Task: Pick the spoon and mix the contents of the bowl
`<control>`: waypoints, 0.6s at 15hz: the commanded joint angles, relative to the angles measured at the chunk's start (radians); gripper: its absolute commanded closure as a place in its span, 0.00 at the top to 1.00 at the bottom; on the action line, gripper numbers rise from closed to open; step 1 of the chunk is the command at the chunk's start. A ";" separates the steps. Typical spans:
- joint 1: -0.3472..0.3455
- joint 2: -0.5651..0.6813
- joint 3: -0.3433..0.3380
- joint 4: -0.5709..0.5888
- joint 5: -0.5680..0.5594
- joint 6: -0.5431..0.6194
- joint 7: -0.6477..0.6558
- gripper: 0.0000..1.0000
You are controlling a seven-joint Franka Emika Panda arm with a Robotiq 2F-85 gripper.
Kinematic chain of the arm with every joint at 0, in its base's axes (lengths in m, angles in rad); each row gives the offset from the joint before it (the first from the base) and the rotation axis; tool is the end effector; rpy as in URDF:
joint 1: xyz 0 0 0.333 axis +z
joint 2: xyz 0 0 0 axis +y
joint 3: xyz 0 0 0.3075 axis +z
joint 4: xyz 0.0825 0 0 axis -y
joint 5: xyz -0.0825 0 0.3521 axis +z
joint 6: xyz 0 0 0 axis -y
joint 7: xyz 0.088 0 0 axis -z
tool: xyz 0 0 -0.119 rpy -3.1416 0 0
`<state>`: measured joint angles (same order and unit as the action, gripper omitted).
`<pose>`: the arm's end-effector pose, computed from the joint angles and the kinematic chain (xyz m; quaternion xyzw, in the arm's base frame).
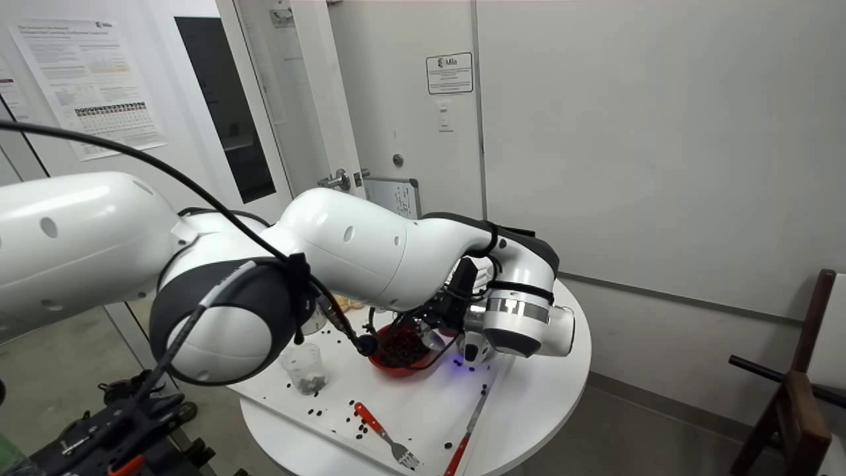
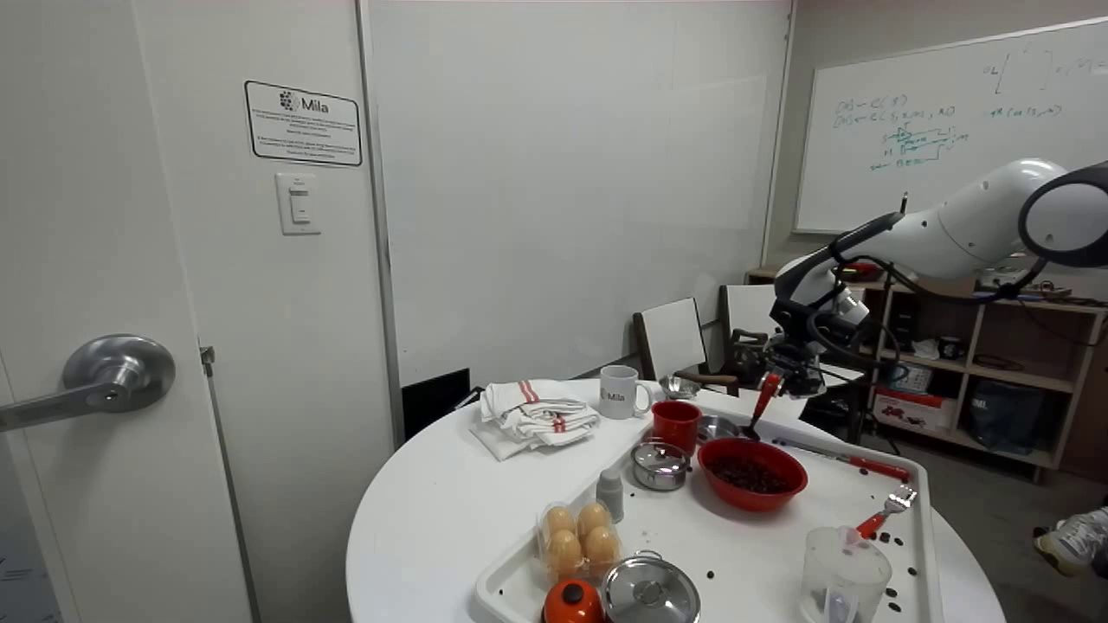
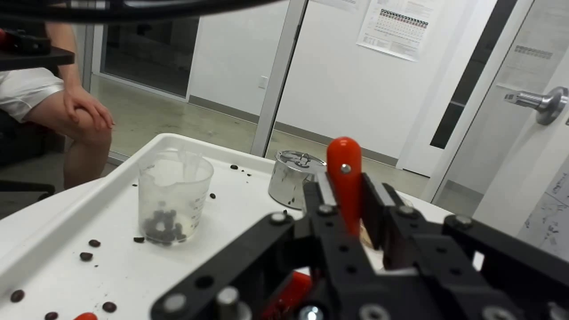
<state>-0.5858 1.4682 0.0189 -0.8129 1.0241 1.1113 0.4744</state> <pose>0.5768 -0.2254 0.0433 -0.5948 0.4136 0.4542 0.5185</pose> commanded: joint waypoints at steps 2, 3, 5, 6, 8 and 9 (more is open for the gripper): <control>0.024 0.001 -0.016 0.021 -0.002 -0.002 -0.022 0.07; 0.026 0.001 -0.019 0.040 -0.005 0.005 -0.028 0.07; 0.030 0.000 -0.027 0.073 -0.019 0.014 -0.048 0.07; 0.032 -0.002 -0.030 0.083 -0.027 0.025 -0.065 0.07; 0.037 -0.004 -0.030 0.095 -0.044 0.036 -0.102 0.07; 0.039 -0.004 -0.027 0.094 -0.051 0.035 -0.116 0.07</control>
<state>-0.5623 1.4644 -0.0001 -0.7439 1.0044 1.1391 0.4126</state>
